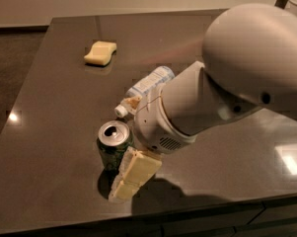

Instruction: Knock green can over

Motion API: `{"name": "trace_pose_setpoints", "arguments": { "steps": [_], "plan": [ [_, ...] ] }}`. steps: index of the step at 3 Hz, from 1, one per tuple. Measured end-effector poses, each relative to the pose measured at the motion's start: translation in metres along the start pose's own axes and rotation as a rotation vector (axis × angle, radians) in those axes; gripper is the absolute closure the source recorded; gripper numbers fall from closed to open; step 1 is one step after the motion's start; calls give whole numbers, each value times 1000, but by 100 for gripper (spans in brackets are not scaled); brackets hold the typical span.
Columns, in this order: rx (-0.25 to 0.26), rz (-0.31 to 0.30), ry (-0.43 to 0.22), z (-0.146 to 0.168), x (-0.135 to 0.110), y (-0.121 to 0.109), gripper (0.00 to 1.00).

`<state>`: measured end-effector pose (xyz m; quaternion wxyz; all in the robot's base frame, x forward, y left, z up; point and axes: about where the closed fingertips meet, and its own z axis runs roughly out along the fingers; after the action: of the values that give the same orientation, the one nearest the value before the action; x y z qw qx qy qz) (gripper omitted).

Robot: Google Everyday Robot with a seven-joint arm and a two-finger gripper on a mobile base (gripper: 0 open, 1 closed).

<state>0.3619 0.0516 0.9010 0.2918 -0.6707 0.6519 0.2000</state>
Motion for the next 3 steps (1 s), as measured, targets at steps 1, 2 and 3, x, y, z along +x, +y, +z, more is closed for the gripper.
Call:
{"name": "trace_pose_setpoints", "arguments": {
  "steps": [1,2,3],
  "plan": [
    [-4,21,5,5,5,-2,18],
    [-5,43,5,6,8,-6,41],
    [-7,57,-13,1,7,-11,63]
  ]
}}
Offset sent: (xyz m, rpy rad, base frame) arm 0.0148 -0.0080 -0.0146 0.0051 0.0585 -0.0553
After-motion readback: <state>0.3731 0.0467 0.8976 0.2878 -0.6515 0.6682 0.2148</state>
